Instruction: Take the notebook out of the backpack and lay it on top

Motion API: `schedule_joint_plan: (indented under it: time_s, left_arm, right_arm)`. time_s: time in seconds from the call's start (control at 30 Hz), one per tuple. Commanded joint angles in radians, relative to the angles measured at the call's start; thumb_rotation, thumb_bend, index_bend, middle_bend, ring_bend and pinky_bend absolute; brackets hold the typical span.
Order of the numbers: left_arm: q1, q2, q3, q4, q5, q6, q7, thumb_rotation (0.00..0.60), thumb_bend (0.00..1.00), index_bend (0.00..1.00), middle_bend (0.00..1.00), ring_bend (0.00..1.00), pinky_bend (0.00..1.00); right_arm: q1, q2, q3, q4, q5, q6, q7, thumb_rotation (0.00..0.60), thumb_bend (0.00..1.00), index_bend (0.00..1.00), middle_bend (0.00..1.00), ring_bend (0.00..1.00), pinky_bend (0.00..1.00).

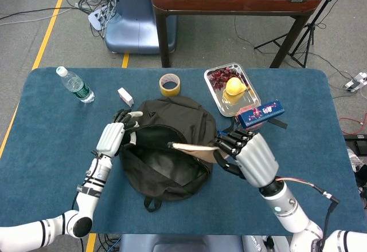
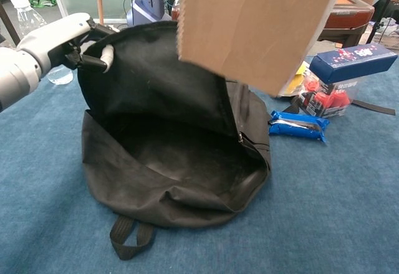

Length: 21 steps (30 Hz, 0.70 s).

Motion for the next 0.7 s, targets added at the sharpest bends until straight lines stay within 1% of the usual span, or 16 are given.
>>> schedule_joint_plan:
  time_s: [0.03,0.1,0.23,0.33,0.53,0.63,0.7]
  left_arm:
    - [0.009,0.011,0.012,-0.018,0.007,0.004,0.009,0.600,0.68,0.55,0.20,0.08,0.00]
    - [0.014,0.017,0.017,-0.029,0.011,0.008,0.014,0.600,0.68,0.54,0.20,0.07,0.00]
    - [0.023,0.027,0.028,-0.043,0.020,0.016,0.029,0.600,0.68,0.54,0.19,0.07,0.00]
    - [0.030,0.035,0.033,-0.055,0.023,0.020,0.034,0.600,0.68,0.54,0.19,0.07,0.00]
    - [0.046,0.063,0.049,-0.096,0.043,0.030,0.044,0.600,0.68,0.50,0.17,0.05,0.00]
    - [0.050,0.083,0.057,-0.120,0.060,0.032,0.053,0.600,0.62,0.45,0.15,0.03,0.00]
    - [0.050,0.091,0.059,-0.133,0.061,0.030,0.063,0.600,0.53,0.39,0.13,0.01,0.00]
  right_arm:
    - [-0.004,0.014,0.026,0.015,0.037,-0.013,0.014,0.600,0.53,0.99,0.71,0.69,0.70]
    - [-0.002,0.015,0.041,0.034,0.055,-0.023,0.021,0.600,0.53,0.99,0.71,0.69,0.70]
    - [0.011,0.004,0.090,0.089,0.121,-0.046,0.038,0.600,0.53,0.99,0.71,0.69,0.70]
    - [0.033,-0.014,0.116,0.141,0.163,-0.085,0.025,0.600,0.53,0.99,0.71,0.69,0.70]
    - [0.076,-0.043,0.176,0.210,0.252,-0.146,0.052,0.600,0.53,0.99,0.71,0.69,0.70]
    - [0.099,-0.061,0.181,0.239,0.274,-0.186,0.053,0.600,0.53,0.99,0.71,0.69,0.70]
    - [0.118,-0.084,0.175,0.269,0.280,-0.213,0.034,0.600,0.53,0.99,0.71,0.69,0.70]
